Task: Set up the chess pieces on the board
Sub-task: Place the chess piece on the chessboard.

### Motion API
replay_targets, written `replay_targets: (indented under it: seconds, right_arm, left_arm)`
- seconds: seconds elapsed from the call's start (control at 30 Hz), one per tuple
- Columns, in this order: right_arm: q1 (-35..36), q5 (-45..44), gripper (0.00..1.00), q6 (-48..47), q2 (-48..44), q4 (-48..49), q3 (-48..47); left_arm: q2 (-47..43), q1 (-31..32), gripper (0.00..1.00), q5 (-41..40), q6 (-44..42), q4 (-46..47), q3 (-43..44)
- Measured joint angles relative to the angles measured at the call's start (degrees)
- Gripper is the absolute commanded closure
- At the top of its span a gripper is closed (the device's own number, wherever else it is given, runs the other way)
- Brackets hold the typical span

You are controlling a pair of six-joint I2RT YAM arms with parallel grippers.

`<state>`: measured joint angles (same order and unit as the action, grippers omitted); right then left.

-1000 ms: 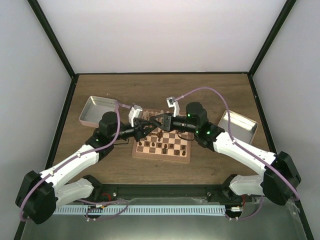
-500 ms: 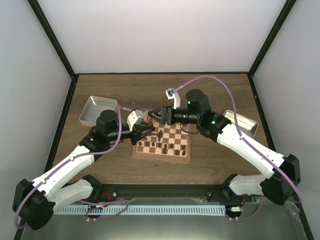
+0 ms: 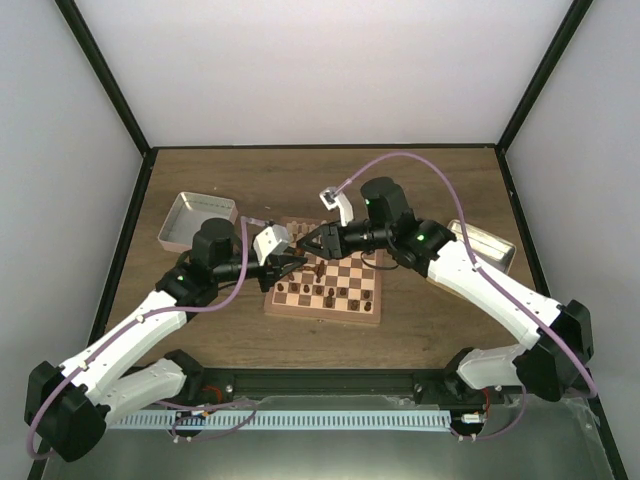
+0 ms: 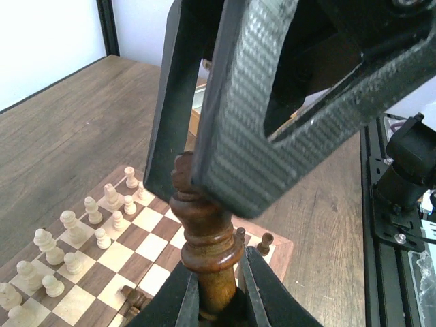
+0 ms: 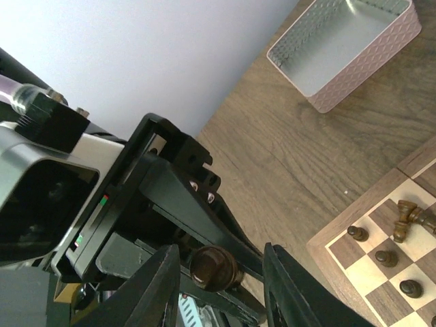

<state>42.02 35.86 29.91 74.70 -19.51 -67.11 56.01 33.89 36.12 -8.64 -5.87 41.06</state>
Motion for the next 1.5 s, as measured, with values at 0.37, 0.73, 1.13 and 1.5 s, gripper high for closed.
replay_targets:
  seconds: [0.37,0.73,1.13,1.5]
  right_arm:
    - [0.11,2.97,0.86,-1.53,3.43,-1.88,-1.22]
    - [0.04,-9.01,0.88,-2.36,2.16,-1.07,0.37]
    - [6.4,-35.08,0.89,-7.74,0.68,2.45,10.78]
    - [15.76,-41.07,0.88,-12.24,6.54,4.55,13.92]
  left_arm:
    - [0.22,-0.11,0.82,-0.85,-0.63,-1.53,0.0]
    - [-1.07,-0.11,0.2,-9.38,4.39,-0.35,0.15]
    - [-13.0,-0.11,0.12,-34.1,19.08,-2.14,-0.28]
    - [-13.31,-0.11,0.11,-42.29,24.72,-2.82,0.68]
